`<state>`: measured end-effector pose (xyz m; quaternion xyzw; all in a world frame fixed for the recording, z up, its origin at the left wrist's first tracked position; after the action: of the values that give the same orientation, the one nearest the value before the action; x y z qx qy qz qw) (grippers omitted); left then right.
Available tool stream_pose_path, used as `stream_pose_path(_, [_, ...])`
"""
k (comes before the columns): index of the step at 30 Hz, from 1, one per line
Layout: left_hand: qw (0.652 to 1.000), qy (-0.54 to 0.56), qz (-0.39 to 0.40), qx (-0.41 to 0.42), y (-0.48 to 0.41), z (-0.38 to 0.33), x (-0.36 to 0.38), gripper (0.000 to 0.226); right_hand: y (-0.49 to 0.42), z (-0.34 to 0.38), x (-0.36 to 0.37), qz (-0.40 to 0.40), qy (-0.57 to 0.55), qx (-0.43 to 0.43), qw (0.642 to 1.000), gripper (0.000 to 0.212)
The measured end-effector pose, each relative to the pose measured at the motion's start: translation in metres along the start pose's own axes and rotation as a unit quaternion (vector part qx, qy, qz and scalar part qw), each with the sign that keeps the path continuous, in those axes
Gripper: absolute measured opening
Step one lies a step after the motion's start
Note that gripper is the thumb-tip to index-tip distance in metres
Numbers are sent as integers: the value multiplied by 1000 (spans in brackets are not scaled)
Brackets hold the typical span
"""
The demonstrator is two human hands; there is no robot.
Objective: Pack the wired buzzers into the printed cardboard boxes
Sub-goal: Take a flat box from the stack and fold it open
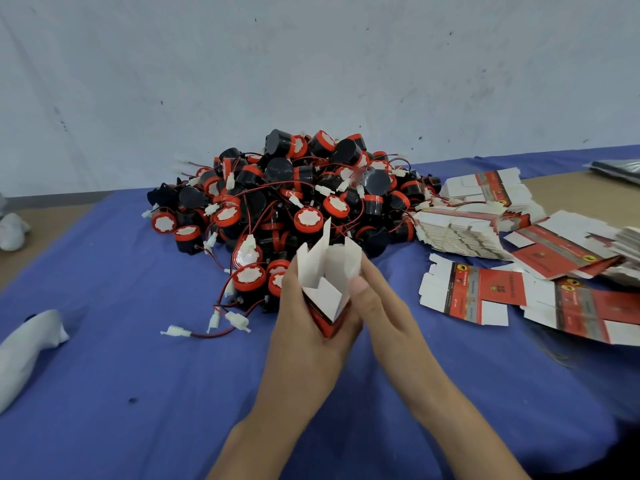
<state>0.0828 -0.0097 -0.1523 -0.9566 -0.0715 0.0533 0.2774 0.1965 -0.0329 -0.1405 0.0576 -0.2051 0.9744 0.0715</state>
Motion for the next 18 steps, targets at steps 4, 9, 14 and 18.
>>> stream_pose_path(4, [998, 33, -42, -15, -5, -11, -8, 75, -14, 4, -4, -24, 17, 37, 999, 35])
stream_pose_path(9, [987, 132, 30, -86, -14, -17, -17, 41, -15, 11, -28, -72, 25, 34, 996, 44])
stream_pose_path(14, [937, 219, 157, -223, -8, -11, -15, 50, -2, 1, -13, 46, -96, 234, 966, 63])
stream_pose_path(18, [965, 121, 102, -208, -10, -10, -18, 55, 9, 2, -3, 44, -132, 232, 963, 57])
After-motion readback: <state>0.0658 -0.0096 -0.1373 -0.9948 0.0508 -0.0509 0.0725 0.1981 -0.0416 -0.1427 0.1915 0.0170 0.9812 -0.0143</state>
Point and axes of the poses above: each hand's wrist, its own y-axis away from the middle knuckle, its own x-axis out of the palm, z = x × y, the point moved 4 cm from there along -y, towards the middle knuckle, and after that the axes turned 13 degrees about -z, right-handed, at the moved point
